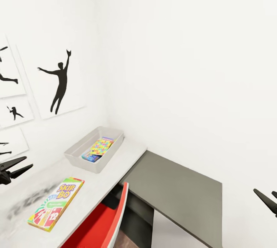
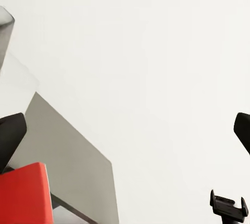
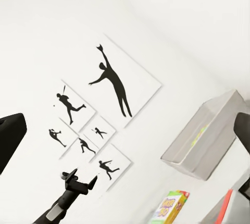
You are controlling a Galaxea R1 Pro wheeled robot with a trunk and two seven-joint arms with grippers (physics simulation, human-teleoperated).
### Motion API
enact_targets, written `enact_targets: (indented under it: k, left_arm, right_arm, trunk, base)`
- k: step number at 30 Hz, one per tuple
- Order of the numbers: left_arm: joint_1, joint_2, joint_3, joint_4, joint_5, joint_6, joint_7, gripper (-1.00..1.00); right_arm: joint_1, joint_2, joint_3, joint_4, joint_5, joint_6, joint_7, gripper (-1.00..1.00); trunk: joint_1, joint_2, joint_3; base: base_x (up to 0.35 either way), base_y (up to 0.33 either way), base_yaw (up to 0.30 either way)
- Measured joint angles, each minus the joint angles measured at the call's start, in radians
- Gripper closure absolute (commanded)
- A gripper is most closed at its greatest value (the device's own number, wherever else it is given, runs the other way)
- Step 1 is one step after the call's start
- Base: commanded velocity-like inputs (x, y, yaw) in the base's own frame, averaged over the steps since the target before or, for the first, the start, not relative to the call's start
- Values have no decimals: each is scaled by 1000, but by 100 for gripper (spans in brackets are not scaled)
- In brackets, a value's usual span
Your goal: Put all the toys in the child's room - the three board games (two on the bed and one on the table), the two jigsaw puzzles on the table, and the tennis ball on the table - inside the toy box on the table in the child's room.
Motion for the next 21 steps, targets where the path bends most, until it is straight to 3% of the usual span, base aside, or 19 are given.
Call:
enact_targets:
  k: [21]
  left_arm:
    - [0, -1, 0, 0, 0, 0, 1, -100]
  right_arm:
    - [0, -1, 4, 0, 0, 0, -5, -100]
  trunk:
    - [0, 0, 16]
  base:
    - [-26, 28, 263]
